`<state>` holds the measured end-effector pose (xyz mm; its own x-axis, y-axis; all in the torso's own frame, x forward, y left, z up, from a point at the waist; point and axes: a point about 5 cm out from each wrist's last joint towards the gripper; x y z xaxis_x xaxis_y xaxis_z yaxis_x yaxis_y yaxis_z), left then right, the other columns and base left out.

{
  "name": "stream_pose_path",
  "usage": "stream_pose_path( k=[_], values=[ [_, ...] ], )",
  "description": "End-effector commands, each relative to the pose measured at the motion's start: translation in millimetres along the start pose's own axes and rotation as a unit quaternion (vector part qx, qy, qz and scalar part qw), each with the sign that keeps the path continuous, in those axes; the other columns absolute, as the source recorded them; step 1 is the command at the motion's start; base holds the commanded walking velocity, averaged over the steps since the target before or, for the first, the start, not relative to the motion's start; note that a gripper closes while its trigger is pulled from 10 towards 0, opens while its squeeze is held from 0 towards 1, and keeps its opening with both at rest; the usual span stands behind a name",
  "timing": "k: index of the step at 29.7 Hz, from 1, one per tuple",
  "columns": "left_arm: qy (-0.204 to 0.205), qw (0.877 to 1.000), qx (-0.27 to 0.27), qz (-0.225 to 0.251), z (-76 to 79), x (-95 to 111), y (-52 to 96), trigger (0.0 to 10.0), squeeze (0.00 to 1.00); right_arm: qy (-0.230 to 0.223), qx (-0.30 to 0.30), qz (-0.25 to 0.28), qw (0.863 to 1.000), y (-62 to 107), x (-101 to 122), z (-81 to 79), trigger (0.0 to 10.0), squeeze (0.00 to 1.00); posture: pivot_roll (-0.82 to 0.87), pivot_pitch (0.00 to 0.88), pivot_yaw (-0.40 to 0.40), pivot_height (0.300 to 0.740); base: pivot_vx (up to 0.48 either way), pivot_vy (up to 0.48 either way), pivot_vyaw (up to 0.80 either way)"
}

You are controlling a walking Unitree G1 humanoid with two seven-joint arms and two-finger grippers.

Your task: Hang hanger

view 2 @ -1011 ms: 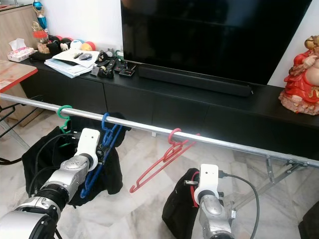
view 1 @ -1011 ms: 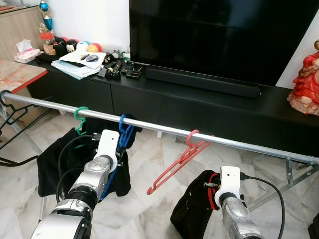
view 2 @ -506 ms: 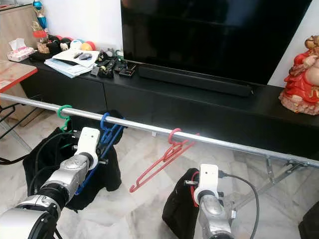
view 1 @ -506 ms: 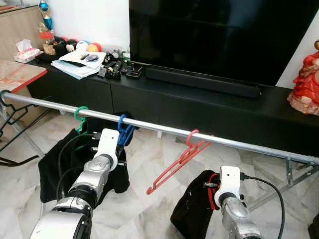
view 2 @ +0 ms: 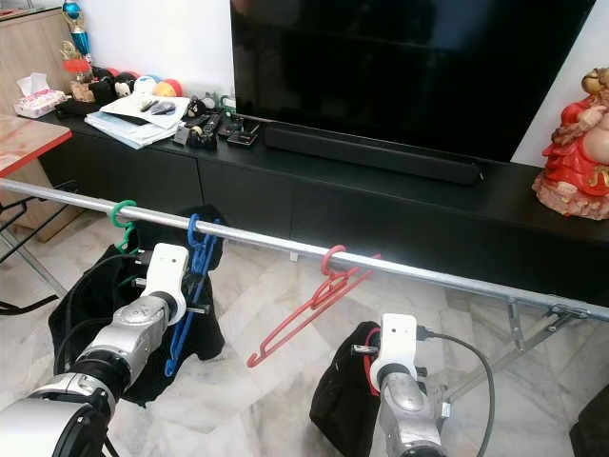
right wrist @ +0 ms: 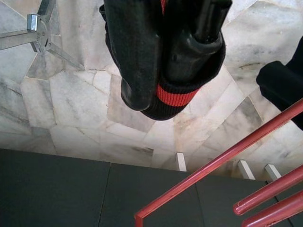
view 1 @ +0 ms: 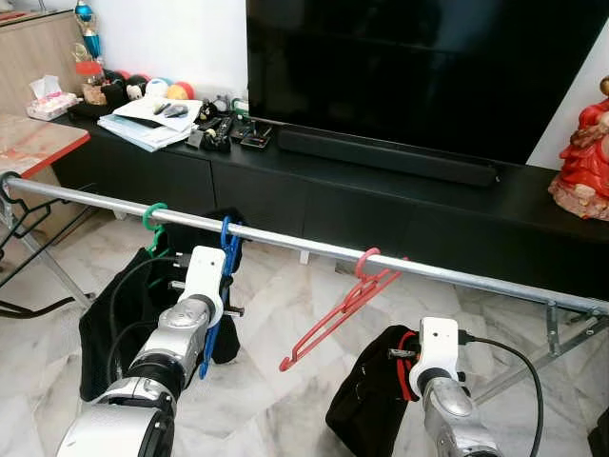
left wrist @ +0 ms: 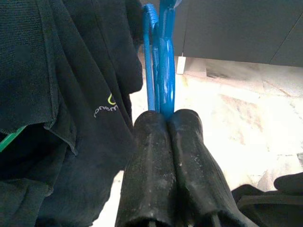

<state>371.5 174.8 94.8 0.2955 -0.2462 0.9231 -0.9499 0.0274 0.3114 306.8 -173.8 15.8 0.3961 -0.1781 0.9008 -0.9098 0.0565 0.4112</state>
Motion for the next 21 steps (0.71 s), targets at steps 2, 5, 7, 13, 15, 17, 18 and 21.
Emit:
stream_pose_path(
  k=[2, 5, 7, 13, 15, 17, 18, 21],
  values=[
    [0.014, 1.000, 0.007, -0.003, -1.8, -6, 1.9, 0.0, 0.00, 0.002, 0.003, 0.006, 1.000, -1.7, 5, -2.0, 10.0, 0.00, 0.13, 0.000, -0.085, 0.740, 0.000, 0.000, 0.00],
    [0.009, 1.000, 0.008, 0.007, -2.7, -6, 3.2, 0.0, 0.00, 0.001, 0.003, 0.007, 1.000, -1.4, 4, -2.0, 10.0, 0.00, 0.13, 0.000, -0.084, 0.740, 0.000, 0.000, 0.00],
    [0.004, 1.000, 0.011, 0.021, -4.9, -4, 4.2, 0.0, 0.00, 0.001, 0.003, 0.007, 1.000, -1.2, 4, -2.0, 10.0, 0.00, 0.13, 0.000, -0.083, 0.740, 0.000, 0.000, 0.00],
    [0.008, 0.997, 0.022, 0.080, -13.9, 6, 9.5, 0.0, 0.00, -0.004, 0.002, 0.013, 1.000, -0.8, 5, -1.7, 10.0, 0.00, 0.13, 0.000, -0.079, 0.740, 0.000, 0.000, 0.00],
    [0.008, 0.996, 0.023, 0.084, -14.7, 6, 10.4, 0.0, 0.00, -0.005, 0.002, 0.014, 1.000, -0.7, 5, -1.6, 10.0, 0.00, 0.13, 0.000, -0.079, 0.740, 0.000, 0.000, 0.00],
    [-0.010, 0.995, 0.016, 0.095, -16.2, 3, 15.7, 0.0, 0.00, -0.005, 0.001, 0.013, 1.000, -0.3, 4, -1.1, 10.0, 0.00, 0.13, 0.000, -0.074, 0.740, 0.000, 0.000, 0.00],
    [-0.027, 0.995, 0.007, 0.098, -16.4, -2, 20.0, 0.0, 0.00, -0.005, 0.001, 0.012, 1.000, -0.1, 3, -0.6, 10.0, 0.00, 0.13, 0.000, -0.074, 0.740, 0.000, 0.000, 0.00],
    [-0.057, 0.994, -0.006, 0.098, -17.4, -12, 28.6, 0.0, 0.00, -0.005, 0.000, 0.011, 1.000, 0.2, 2, 0.0, 10.0, 0.00, 0.14, 0.000, -0.072, 0.740, 0.000, 0.000, 0.00]
  ],
)
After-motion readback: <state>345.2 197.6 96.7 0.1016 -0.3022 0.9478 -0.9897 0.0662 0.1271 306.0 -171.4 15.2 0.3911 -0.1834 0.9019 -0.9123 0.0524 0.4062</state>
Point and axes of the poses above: a point about 5 cm out from each wrist's last joint towards the gripper, its own y axis pointing back from the gripper into the wrist, its own x axis along the axis of the wrist's last joint, z = x × y, and after that the axes turned 8 degrees about -y, right-handed
